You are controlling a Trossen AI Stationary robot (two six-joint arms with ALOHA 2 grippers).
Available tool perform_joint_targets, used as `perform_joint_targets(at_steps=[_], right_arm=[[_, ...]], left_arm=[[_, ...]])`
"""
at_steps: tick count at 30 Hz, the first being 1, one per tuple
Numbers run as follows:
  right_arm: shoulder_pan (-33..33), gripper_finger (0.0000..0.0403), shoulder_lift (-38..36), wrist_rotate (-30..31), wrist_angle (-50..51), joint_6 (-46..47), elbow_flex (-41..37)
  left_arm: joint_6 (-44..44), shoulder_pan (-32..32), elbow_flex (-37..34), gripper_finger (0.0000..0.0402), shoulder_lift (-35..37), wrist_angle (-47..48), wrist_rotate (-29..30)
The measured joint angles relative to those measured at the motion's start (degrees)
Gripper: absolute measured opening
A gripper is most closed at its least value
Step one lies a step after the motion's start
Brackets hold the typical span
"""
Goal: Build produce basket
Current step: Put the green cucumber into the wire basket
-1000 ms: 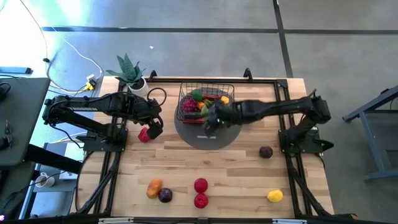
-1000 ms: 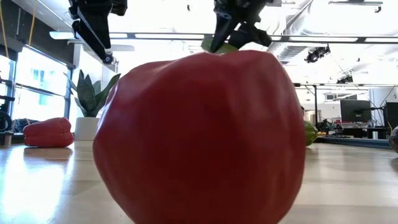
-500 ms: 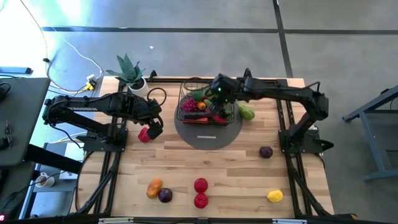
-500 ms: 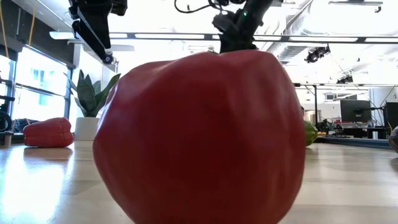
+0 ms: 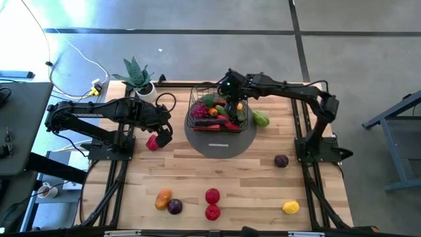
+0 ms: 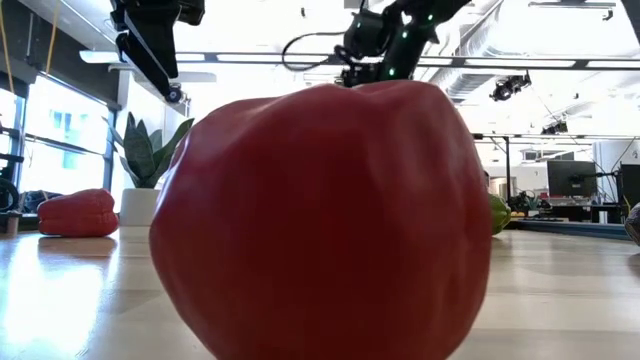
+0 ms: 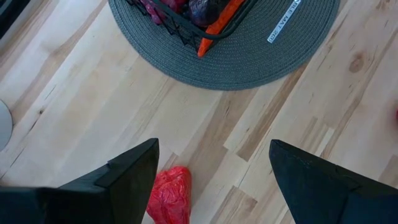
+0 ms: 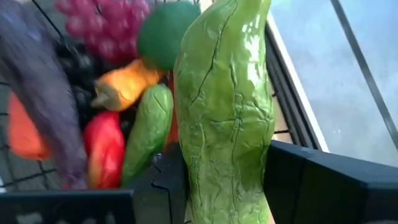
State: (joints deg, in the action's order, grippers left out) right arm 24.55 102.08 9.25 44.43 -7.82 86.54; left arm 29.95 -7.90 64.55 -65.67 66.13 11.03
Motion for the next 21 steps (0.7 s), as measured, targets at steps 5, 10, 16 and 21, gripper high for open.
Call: perform_joint_targets(at_steps=[5, 10, 16, 21], right_arm=[[1.2, 0.0134, 2.2, -0.6, 0.9, -1.6, 0.0], [2.2, 0.0134, 3.8, 0.5, 1.7, -4.2, 0.0], [2.6, 0.0135, 4.9, 2.3, 2.3, -5.3, 0.0], [2.4, 0.0175, 4.9, 2.4, 2.8, -5.3, 0.0]], left_arm=[[1.1, 0.0, 0.0, 0.0296, 0.0, 0.0, 0.0], [1.4, 0.0, 0.0, 0.0296, 0.0, 0.0, 0.1], [2.9, 0.0, 0.0, 0.0296, 0.0, 0.0, 0.1], [2.9, 0.0, 0.0, 0.0296, 0.0, 0.0, 0.1]])
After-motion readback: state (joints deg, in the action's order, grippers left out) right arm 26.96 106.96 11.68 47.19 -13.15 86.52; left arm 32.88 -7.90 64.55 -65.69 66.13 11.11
